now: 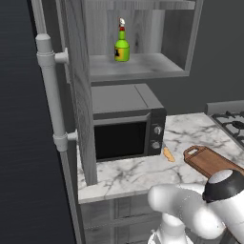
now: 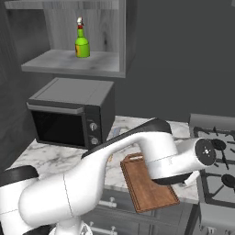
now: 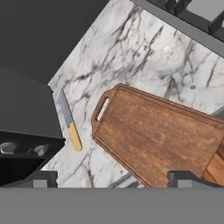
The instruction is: Move the cutting board and knife to the sink. Then move spray from the cabinet to the counter.
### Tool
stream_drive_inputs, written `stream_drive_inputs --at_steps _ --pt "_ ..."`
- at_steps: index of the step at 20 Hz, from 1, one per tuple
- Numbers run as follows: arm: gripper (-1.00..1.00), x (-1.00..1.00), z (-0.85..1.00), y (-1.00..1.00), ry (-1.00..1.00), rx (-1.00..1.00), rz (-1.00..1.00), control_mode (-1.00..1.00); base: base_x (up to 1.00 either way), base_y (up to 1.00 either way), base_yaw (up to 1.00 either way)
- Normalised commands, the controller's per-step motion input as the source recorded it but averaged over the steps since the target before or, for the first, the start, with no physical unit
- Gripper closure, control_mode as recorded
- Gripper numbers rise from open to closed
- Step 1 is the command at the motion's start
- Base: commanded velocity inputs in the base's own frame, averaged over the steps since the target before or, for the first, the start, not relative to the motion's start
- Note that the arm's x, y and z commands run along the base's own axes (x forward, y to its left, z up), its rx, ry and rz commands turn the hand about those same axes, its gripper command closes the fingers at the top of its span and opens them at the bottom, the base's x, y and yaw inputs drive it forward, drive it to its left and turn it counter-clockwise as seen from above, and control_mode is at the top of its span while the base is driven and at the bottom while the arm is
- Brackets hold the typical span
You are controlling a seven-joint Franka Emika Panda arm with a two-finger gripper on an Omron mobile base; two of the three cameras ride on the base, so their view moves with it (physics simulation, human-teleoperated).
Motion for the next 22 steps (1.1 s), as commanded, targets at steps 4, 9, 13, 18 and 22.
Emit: stream_drive_inputs --at_steps 4,9,13,18,22 --pt "-1.0 -0.38 -0.15 0.03 0.0 -0.04 -0.25 -1.0 0.0 0.0 0.0" --pt "-1.0 -0.28 -0.21 0.07 0.02 -0.03 -0.3 -1.0 0.0 0.0 0.0" --pt "-1.0 -0.18 -0.18 -0.01 0.16 0.0 -0.23 -1.0 0.0 0.0 0.0" --pt "-1.0 -0.15 -0.09 -0.04 0.22 0.0 -0.15 -1.0 0.0 0.0 0.0" --pt "-1.0 -0.11 -0.09 -0.04 0.22 0.04 -0.03 -1.0 0.0 0.0 0.0"
